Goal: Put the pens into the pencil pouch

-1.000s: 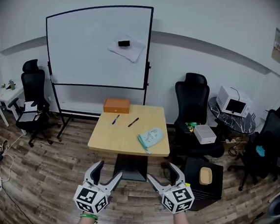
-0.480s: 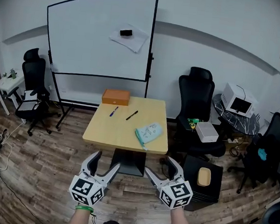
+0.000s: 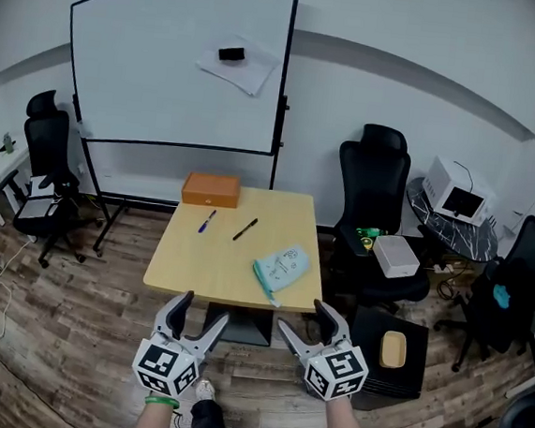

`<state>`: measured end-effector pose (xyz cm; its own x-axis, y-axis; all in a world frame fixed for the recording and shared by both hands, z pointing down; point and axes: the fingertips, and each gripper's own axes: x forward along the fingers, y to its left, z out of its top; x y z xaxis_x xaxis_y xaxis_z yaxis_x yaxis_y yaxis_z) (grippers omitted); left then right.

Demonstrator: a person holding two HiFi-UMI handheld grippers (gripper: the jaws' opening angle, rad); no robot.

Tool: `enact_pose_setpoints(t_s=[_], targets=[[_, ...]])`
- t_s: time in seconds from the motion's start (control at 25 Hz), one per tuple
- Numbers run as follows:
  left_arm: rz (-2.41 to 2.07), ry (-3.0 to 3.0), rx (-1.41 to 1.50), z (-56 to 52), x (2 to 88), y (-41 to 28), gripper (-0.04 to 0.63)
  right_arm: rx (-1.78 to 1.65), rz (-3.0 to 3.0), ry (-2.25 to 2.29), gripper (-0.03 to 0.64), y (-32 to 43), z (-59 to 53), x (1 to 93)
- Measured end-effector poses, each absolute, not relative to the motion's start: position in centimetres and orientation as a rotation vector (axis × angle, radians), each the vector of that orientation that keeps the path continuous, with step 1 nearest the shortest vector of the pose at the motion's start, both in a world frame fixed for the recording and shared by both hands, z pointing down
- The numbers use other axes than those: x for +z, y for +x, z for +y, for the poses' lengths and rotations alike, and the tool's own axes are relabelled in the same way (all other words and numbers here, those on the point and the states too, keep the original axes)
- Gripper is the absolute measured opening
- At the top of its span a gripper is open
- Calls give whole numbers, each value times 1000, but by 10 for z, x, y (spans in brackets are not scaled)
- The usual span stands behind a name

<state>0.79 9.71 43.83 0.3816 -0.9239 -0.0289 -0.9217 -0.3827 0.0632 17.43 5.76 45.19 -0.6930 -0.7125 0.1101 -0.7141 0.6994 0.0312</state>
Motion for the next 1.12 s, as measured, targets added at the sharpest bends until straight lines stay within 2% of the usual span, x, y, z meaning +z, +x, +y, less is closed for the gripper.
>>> enact_pose_setpoints(t_s=[0.6,1.12], targets=[[-1552,2635,-119,-79,446,-83,318,54,-2692,1322,334,80,-103,442],[-1430,2646,-89,-145,467,-88,318,142,-2534,1414,305,80,-162,477]])
